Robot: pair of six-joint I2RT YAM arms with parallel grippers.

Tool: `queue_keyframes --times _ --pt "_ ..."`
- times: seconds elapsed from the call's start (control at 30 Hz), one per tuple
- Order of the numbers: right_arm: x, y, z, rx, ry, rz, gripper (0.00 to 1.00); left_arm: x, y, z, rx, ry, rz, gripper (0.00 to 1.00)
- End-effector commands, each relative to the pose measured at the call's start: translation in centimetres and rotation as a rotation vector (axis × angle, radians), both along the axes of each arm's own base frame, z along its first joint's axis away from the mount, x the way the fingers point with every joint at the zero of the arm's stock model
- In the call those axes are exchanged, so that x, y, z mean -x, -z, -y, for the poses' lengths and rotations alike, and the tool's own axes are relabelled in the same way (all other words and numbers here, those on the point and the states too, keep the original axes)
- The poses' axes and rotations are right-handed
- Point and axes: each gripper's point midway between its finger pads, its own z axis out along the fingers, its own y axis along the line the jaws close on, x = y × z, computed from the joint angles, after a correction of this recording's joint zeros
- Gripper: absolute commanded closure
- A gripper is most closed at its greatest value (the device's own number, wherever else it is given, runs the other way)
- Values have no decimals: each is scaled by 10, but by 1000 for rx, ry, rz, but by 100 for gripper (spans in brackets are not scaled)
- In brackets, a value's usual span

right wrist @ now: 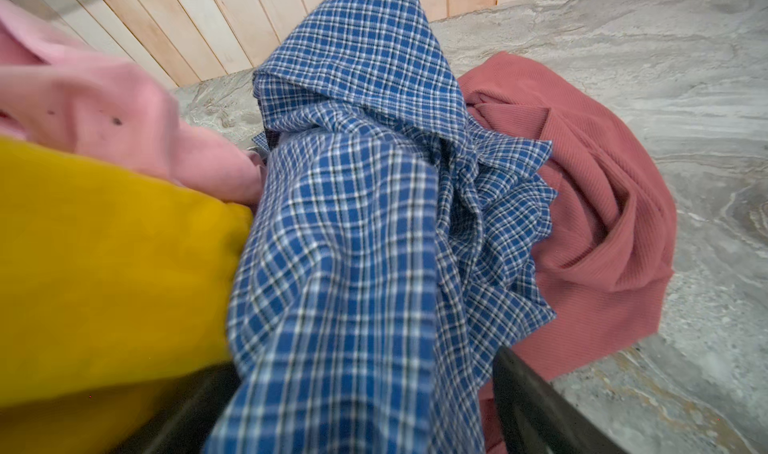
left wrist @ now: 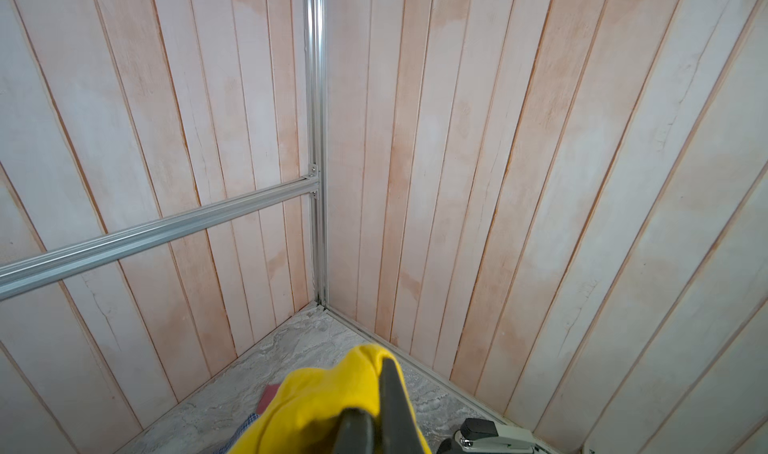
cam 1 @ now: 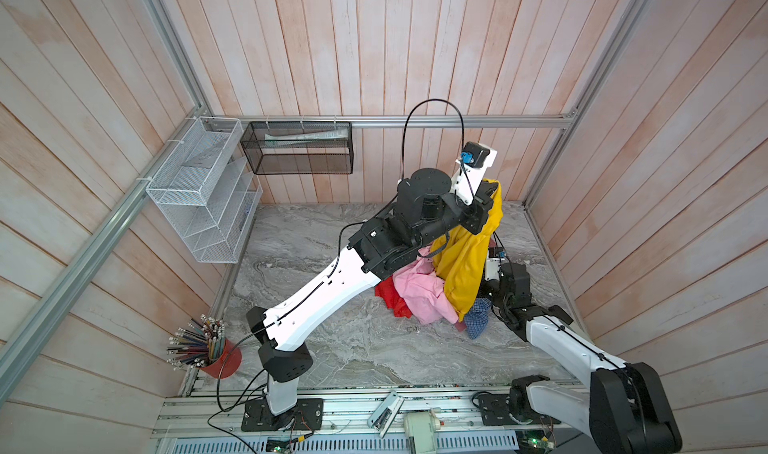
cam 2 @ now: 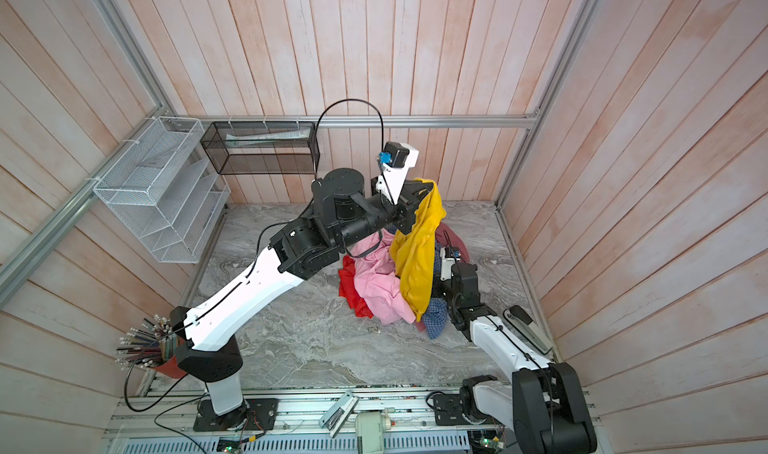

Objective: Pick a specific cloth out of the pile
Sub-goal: 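Lift the yellow T-shirt high out of the pile with the left gripper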

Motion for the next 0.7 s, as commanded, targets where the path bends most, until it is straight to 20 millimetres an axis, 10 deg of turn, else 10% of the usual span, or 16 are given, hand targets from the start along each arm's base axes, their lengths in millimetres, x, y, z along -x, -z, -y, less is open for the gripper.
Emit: queue_keyframes --times 0.0,0.67 --pt "-5 6 7 6 43 -5 6 6 -30 -3 48 19 73 100" --pt "-10 -20 21 7 131 34 2 29 -120 -31 284 59 280 100"
